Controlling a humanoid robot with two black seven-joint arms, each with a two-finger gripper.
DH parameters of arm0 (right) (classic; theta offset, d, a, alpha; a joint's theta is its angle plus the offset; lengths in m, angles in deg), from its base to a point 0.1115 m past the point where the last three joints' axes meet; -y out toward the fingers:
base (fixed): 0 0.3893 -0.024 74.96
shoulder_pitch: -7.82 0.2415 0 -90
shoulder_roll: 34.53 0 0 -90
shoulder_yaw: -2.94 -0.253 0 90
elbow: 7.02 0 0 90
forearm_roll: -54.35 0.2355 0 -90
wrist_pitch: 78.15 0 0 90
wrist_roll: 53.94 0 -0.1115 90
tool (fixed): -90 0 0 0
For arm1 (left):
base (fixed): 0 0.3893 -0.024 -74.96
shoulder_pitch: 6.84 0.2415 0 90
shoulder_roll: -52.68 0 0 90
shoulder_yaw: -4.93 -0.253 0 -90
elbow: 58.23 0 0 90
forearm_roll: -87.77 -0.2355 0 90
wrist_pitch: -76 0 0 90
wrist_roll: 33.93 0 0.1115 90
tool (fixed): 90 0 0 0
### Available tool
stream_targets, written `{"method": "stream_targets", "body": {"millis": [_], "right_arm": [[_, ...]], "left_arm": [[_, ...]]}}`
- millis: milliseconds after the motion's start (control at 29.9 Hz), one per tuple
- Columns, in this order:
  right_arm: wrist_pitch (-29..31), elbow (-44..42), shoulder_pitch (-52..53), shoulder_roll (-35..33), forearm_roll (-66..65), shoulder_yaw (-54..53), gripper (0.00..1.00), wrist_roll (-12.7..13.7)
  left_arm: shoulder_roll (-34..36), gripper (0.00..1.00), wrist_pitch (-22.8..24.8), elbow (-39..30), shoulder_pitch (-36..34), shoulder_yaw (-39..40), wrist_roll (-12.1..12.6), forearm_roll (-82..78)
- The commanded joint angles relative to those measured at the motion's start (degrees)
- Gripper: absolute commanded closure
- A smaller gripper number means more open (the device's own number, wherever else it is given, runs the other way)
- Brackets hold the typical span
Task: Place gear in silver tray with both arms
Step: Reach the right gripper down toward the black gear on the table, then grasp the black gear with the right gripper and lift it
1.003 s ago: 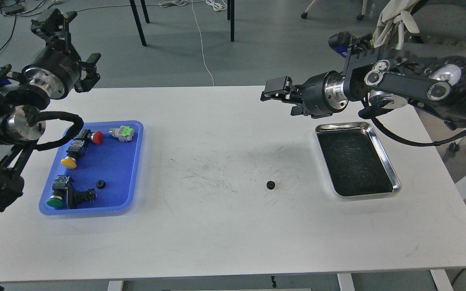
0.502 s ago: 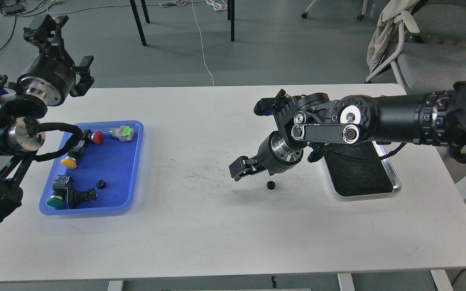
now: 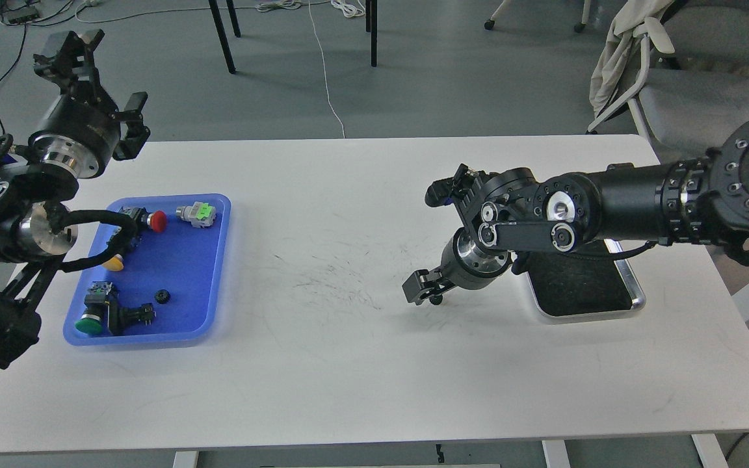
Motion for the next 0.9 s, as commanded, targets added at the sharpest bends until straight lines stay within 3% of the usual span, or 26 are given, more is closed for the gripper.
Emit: {"method": "stream_targets", "body": {"millis": [0, 869], "right_arm": [[0.0, -2.0, -1.5, 0.6, 0.0, -0.2, 0.01, -0.5], [0.0, -8.6, -8.4, 0.6, 0.1, -3.7, 0.07, -1.1]], "left_arm": [[0.0, 0.02, 0.0, -0.1, 0.0, 0.1, 0.0, 0.0], [-0.3, 0.02, -0.1, -0.3, 0.0, 0.2, 0.0, 0.2]]}}
